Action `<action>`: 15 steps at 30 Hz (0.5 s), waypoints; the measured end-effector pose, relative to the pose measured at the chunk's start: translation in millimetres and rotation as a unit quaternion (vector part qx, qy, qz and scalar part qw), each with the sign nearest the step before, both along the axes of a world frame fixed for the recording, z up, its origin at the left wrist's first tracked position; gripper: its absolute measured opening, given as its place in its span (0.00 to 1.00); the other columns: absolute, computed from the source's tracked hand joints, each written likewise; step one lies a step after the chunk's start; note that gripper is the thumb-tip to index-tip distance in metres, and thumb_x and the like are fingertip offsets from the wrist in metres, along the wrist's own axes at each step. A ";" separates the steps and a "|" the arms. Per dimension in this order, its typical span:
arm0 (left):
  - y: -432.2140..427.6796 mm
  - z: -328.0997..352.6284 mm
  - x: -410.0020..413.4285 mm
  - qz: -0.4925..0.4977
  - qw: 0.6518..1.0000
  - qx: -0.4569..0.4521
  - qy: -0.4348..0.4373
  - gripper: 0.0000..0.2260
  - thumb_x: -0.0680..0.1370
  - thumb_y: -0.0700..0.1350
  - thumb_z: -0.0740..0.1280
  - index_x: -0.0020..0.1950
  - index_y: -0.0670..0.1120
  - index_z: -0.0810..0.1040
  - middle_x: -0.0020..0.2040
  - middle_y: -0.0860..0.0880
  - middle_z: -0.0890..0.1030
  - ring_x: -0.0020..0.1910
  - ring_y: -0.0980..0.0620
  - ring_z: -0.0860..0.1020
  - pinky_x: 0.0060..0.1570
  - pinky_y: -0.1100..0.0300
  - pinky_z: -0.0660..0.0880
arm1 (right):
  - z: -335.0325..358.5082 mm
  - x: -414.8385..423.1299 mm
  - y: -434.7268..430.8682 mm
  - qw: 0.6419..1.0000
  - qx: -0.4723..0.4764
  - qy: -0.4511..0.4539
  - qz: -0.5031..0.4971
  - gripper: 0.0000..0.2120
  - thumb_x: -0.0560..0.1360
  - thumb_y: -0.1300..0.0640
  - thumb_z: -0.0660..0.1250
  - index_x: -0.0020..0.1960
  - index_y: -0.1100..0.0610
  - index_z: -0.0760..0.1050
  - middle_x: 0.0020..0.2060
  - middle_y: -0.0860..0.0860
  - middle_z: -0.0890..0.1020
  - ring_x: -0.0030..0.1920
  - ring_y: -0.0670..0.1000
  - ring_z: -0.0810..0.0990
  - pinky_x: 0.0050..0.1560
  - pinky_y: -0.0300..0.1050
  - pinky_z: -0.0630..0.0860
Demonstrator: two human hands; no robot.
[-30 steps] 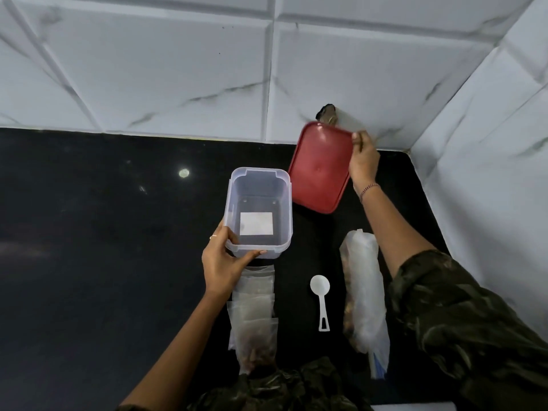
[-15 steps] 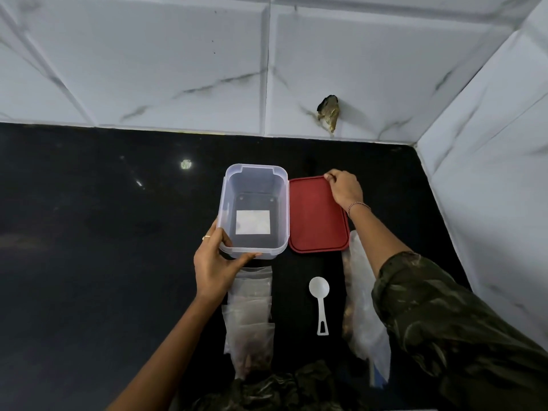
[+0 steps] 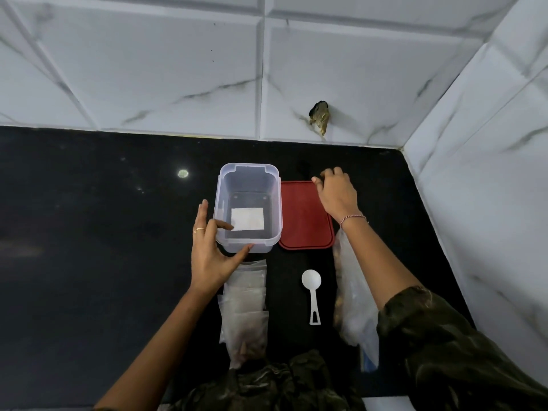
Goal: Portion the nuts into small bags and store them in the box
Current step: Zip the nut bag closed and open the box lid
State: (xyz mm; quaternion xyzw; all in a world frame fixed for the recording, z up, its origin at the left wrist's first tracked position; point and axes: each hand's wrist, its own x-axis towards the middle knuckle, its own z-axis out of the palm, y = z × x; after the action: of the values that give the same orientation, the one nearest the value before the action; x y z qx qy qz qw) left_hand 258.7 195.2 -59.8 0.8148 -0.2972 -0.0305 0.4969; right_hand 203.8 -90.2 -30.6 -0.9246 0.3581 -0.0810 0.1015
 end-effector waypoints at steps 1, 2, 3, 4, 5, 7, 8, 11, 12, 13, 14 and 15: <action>1.5 3.7 -1.5 -0.004 1.000 -0.005 0.005 0.24 0.65 0.55 0.78 0.53 0.47 0.73 0.79 0.49 0.53 0.78 0.51 0.51 0.66 0.62 0.63 | 4.7 -6.9 7.4 1.000 0.002 -0.013 -0.004 0.19 0.81 0.47 0.55 0.62 0.60 0.72 0.58 0.57 0.73 0.56 0.55 0.73 0.44 0.45 0.72; 2.9 7.5 -2.4 -0.010 1.000 -0.009 0.011 0.26 0.65 0.59 0.76 0.54 0.47 0.72 0.79 0.49 0.51 0.78 0.53 0.49 0.66 0.66 0.60 | 8.4 -13.9 14.9 1.000 0.002 -0.027 -0.009 0.20 0.81 0.47 0.55 0.62 0.60 0.72 0.58 0.56 0.73 0.57 0.55 0.73 0.44 0.45 0.73; 4.4 11.9 -3.7 -0.022 1.000 -0.013 0.016 0.27 0.65 0.62 0.73 0.55 0.47 0.72 0.79 0.49 0.50 0.78 0.54 0.46 0.68 0.67 0.56 | 12.8 -22.3 22.2 0.999 0.002 -0.042 -0.014 0.20 0.81 0.47 0.55 0.63 0.60 0.72 0.58 0.56 0.73 0.57 0.54 0.72 0.45 0.45 0.73; 5.4 16.3 -4.3 -0.033 0.999 -0.017 0.016 0.26 0.65 0.63 0.71 0.55 0.48 0.71 0.79 0.49 0.48 0.78 0.54 0.44 0.72 0.62 0.52 | 16.8 -30.5 28.8 0.998 0.003 -0.057 -0.019 0.20 0.81 0.47 0.56 0.63 0.60 0.72 0.59 0.56 0.73 0.58 0.54 0.72 0.46 0.45 0.73; 5.7 21.0 -4.5 -0.038 0.999 -0.022 0.016 0.24 0.66 0.62 0.70 0.56 0.51 0.71 0.80 0.47 0.48 0.78 0.53 0.43 0.75 0.54 0.47 | 20.3 -38.2 34.4 0.997 0.007 -0.071 -0.026 0.20 0.80 0.47 0.56 0.63 0.59 0.72 0.59 0.56 0.73 0.59 0.54 0.72 0.47 0.45 0.73; 5.0 34.9 -9.8 -0.030 0.999 -0.042 0.011 0.21 0.69 0.61 0.68 0.59 0.65 0.67 0.78 0.40 0.55 0.78 0.50 0.47 0.75 0.45 0.39 | 26.6 -55.2 45.7 0.995 0.016 -0.094 -0.036 0.19 0.80 0.47 0.56 0.64 0.59 0.72 0.59 0.56 0.73 0.59 0.54 0.71 0.48 0.44 0.72; 3.4 42.7 -14.2 -0.023 0.998 -0.058 0.014 0.24 0.70 0.61 0.67 0.63 0.71 0.62 0.74 0.36 0.63 0.78 0.51 0.50 0.75 0.45 0.38 | 29.3 -63.4 51.0 0.993 0.019 -0.105 -0.039 0.19 0.80 0.48 0.57 0.63 0.59 0.72 0.59 0.55 0.73 0.59 0.53 0.71 0.49 0.43 0.72; -4.8 57.8 -27.9 -0.032 0.996 -0.085 0.003 0.24 0.74 0.59 0.64 0.69 0.65 0.62 0.71 0.39 0.69 0.77 0.58 0.53 0.76 0.43 0.40 | 35.6 -84.6 66.2 0.989 0.031 -0.138 -0.041 0.16 0.80 0.49 0.58 0.61 0.57 0.74 0.56 0.54 0.74 0.57 0.51 0.72 0.49 0.42 0.73; -8.3 59.0 -32.3 -0.043 0.995 -0.090 -0.007 0.22 0.75 0.57 0.64 0.68 0.58 0.68 0.76 0.43 0.63 0.77 0.56 0.52 0.76 0.42 0.43 | 37.4 -91.3 70.9 0.987 0.037 -0.153 -0.038 0.14 0.80 0.50 0.59 0.60 0.57 0.75 0.55 0.53 0.75 0.56 0.51 0.72 0.48 0.41 0.73; -12.6 59.2 -38.0 -0.054 0.994 -0.096 -0.011 0.21 0.75 0.55 0.64 0.67 0.51 0.71 0.78 0.46 0.59 0.78 0.55 0.52 0.76 0.41 0.48 | 39.2 -99.1 74.8 0.984 0.047 -0.170 -0.038 0.13 0.80 0.51 0.59 0.58 0.56 0.76 0.53 0.52 0.75 0.55 0.50 0.72 0.48 0.40 0.72; -17.2 59.4 -44.9 -0.062 0.992 -0.106 -0.004 0.22 0.76 0.54 0.65 0.68 0.47 0.72 0.78 0.49 0.58 0.77 0.55 0.53 0.75 0.44 0.53 | 41.3 -106.4 78.3 0.980 0.059 -0.186 -0.039 0.11 0.80 0.52 0.60 0.56 0.55 0.77 0.52 0.51 0.75 0.53 0.49 0.73 0.47 0.40 0.72; -22.0 61.6 -53.5 -0.064 0.991 -0.118 0.012 0.23 0.76 0.53 0.65 0.70 0.47 0.71 0.78 0.50 0.59 0.77 0.56 0.55 0.75 0.51 0.57 | 43.4 -113.4 81.3 0.976 0.070 -0.201 -0.043 0.10 0.80 0.53 0.60 0.55 0.54 0.77 0.50 0.50 0.75 0.52 0.48 0.74 0.48 0.40 0.73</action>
State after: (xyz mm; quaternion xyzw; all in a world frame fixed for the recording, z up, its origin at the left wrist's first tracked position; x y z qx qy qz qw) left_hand 205.2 173.2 1.7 0.7291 -0.3440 -0.0368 0.5905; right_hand 90.4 -8.8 12.8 -0.8637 0.3748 -0.2439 0.2324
